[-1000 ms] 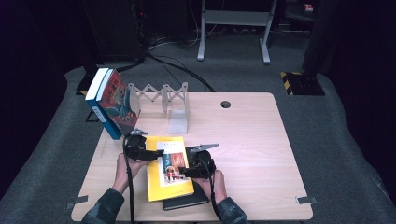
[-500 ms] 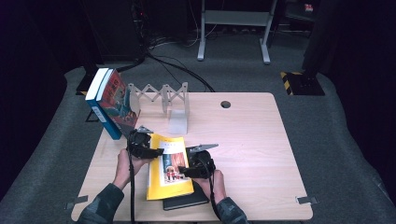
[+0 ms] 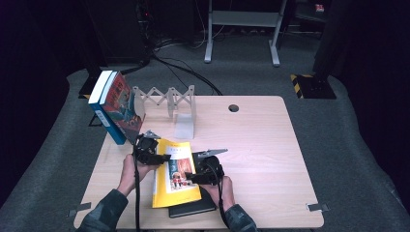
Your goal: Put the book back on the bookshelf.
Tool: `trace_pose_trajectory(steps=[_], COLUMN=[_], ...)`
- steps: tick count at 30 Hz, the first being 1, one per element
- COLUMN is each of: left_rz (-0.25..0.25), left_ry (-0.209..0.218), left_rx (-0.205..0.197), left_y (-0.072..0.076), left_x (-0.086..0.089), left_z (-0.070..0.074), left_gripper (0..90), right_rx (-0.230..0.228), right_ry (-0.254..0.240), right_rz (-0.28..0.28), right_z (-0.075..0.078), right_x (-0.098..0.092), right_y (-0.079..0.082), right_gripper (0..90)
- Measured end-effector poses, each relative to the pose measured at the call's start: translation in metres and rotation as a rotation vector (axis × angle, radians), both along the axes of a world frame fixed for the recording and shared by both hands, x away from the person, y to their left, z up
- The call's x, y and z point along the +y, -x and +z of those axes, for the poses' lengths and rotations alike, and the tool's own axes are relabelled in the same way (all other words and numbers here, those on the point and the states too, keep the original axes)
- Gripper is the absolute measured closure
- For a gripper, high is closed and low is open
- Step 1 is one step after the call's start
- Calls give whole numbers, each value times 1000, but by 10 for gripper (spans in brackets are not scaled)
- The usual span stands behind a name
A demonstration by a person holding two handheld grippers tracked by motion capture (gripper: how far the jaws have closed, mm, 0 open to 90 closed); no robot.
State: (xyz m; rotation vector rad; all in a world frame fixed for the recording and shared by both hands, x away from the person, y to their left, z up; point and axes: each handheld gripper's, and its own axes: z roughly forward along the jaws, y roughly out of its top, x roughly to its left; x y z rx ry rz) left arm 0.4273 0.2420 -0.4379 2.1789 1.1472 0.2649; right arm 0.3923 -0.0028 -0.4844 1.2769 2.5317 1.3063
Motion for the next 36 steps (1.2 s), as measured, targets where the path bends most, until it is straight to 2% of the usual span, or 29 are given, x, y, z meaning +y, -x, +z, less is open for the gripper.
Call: trace_pose_trajectory(steps=[2, 4, 5, 6, 9, 13, 14, 16, 18, 19, 21, 28, 31, 32, 35, 36], left_rz=[2, 2, 18, 14, 26, 24, 25, 9, 14, 2, 2, 5, 15, 10, 13, 19], left_ry=[9, 27, 43, 48, 68, 75, 76, 56, 56, 40, 40, 35, 41, 41, 44, 57], left_rx=[-9, -1, -7, -7, -13, -16, -22, -28, -32, -36, -42, -50, -63, -56, -67, -74], left_y=[1, 2, 3, 3, 5, 7, 7, 7, 8, 8, 8, 9, 9, 9, 9, 10], left_x=[2, 5, 5, 8, 10, 12, 11, 12, 10, 10, 11, 14, 15, 16, 16, 17], left_z=[0, -1, -2, -1, 0, 3, 3, 5, 6, 7, 8, 12, 13, 14, 16, 17], left_gripper=[588, 589, 589, 592, 604, 616, 617, 618, 618, 619, 620, 631, 639, 642, 651, 655], right_rx=[-20, -30, -40, -43, -66, -39, -39, -69, -88, -91, -84, -106, -127, -137, -145, -146], right_ry=[13, 16, 14, 19, 39, 41, 55, 101, 153, 176, 201, 256, 277, 277, 282, 280], right_rz=[-17, -53, -74, -100, -181, -298, -327, -375, -411, -428, -457, -508, -509, -511, -507, -501], right_z=[0, 0, 0, 0, -2, -11, -13, -17, -21, -23, -27, -35, -43, -43, -44, -44], right_x=[-7, -19, -26, -35, -64, -103, -111, -124, -133, -137, -143, -156, -160, -160, -160, -159], right_y=[1, 1, 1, 0, -5, -12, -14, -16, -18, -19, -21, -24, -24, -24, -23, -22], right_gripper=[369, 300, 273, 231, 182, 140, 132, 112, 72, 54, 24, 11, 15, 28, 30, 29])
